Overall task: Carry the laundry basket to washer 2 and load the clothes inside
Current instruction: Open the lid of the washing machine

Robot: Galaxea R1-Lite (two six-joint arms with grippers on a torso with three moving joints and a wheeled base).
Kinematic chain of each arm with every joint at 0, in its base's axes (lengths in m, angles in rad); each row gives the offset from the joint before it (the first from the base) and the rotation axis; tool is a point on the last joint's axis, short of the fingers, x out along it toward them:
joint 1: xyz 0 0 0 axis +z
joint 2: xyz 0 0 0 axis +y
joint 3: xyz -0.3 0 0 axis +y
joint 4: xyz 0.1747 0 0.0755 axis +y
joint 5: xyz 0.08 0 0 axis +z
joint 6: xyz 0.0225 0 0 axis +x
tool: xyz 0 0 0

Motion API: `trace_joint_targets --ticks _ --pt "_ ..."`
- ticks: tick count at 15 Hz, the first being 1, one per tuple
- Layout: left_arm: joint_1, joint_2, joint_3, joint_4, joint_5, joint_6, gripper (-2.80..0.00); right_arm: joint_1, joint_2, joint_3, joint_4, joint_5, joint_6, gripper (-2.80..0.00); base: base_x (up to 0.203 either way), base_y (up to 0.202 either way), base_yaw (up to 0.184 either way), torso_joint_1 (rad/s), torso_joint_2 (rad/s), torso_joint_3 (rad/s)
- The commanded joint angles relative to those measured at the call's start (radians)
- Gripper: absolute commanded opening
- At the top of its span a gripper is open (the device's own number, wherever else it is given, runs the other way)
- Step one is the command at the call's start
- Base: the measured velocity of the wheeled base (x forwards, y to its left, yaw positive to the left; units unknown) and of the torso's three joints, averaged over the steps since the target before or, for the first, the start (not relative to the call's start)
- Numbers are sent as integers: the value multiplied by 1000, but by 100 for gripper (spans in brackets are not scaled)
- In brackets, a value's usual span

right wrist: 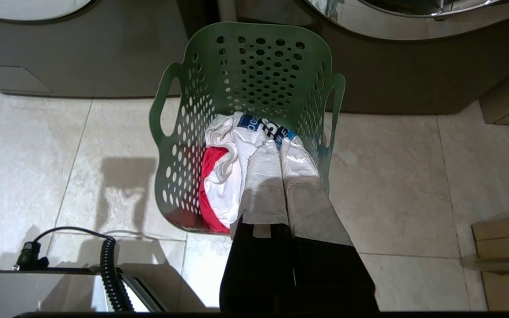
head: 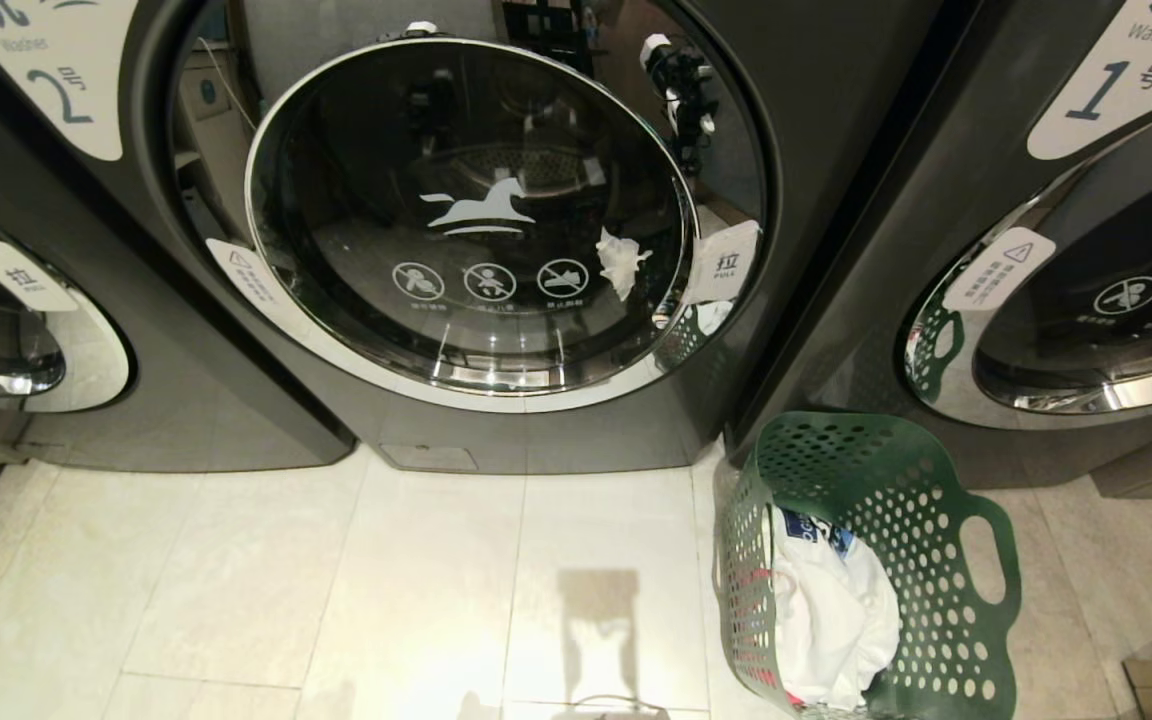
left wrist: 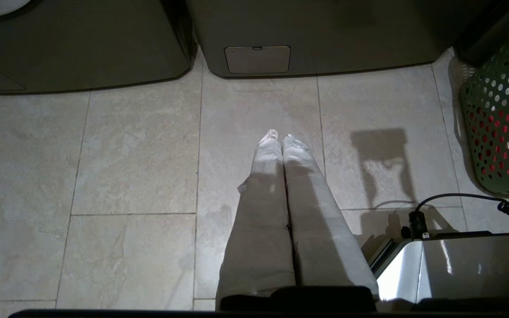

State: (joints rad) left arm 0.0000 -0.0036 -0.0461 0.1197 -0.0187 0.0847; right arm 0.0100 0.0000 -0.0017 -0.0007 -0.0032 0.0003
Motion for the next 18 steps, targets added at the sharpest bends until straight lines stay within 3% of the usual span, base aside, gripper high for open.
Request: trace_joint_targets --ticks 1,7,18 --pt "0 4 0 1 0 0 -280 1 2 0 -1 -1 1 -280 98 0 -1 2 -7 2" --pt "0 4 0 1 -1 -1 -280 1 2 1 -2 -20 4 -280 170 0 -1 5 2 1" --pt "0 4 0 0 3 -7 -280 0 2 2 -2 -21 -6 -280 0 0 0 0 0 0"
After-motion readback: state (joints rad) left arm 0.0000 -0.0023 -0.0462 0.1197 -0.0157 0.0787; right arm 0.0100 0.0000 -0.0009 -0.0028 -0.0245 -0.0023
